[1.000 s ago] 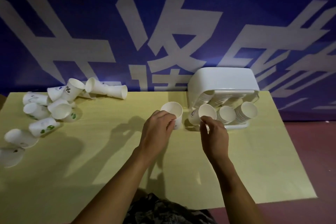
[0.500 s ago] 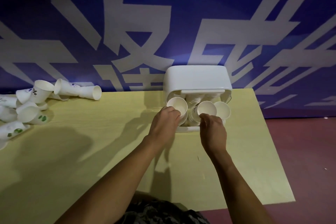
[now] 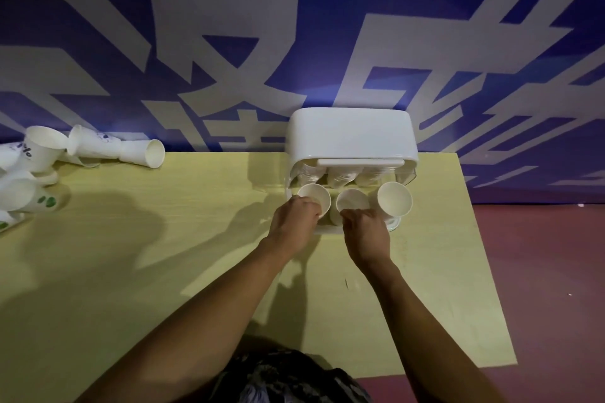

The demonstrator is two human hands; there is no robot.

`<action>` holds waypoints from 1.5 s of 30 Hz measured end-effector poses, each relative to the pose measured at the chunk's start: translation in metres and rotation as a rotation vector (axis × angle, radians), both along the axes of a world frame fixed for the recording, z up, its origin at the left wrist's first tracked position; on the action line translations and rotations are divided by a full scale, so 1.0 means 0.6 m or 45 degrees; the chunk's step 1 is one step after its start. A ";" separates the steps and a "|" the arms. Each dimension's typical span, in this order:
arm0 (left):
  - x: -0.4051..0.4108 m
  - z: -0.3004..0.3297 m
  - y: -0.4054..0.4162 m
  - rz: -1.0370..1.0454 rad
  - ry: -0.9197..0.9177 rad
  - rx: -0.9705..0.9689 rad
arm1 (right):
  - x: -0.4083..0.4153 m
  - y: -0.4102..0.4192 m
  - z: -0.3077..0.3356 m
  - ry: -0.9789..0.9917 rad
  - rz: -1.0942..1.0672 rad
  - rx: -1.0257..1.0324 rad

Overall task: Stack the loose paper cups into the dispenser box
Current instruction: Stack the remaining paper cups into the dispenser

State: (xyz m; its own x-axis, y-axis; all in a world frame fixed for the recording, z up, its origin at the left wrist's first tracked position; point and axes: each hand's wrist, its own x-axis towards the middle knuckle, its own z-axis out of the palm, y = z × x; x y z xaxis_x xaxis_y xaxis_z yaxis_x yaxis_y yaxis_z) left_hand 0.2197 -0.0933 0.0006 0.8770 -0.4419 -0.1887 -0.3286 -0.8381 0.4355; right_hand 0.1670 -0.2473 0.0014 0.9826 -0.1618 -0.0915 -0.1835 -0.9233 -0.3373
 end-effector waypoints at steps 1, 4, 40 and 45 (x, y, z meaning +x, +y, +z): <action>-0.002 0.001 0.007 0.009 0.006 -0.049 | 0.001 0.004 0.005 -0.038 0.004 -0.021; -0.012 0.017 0.043 0.068 -0.038 -0.200 | 0.003 0.029 0.022 -0.179 -0.002 0.028; 0.126 -0.083 0.878 0.882 0.135 0.090 | 0.349 0.733 -0.111 0.329 -0.447 0.742; 0.130 -0.093 0.896 0.831 0.114 0.017 | 0.372 0.753 -0.117 0.276 -0.580 0.692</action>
State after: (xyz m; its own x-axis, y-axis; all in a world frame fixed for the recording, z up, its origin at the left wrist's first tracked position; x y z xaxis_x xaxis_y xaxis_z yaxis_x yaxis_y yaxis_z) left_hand 0.2975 0.4441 -0.0552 0.9446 0.1785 -0.2754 0.2863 -0.8584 0.4257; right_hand 0.3904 0.2045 -0.0691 0.7796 -0.4257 -0.4593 -0.6230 -0.4531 -0.6376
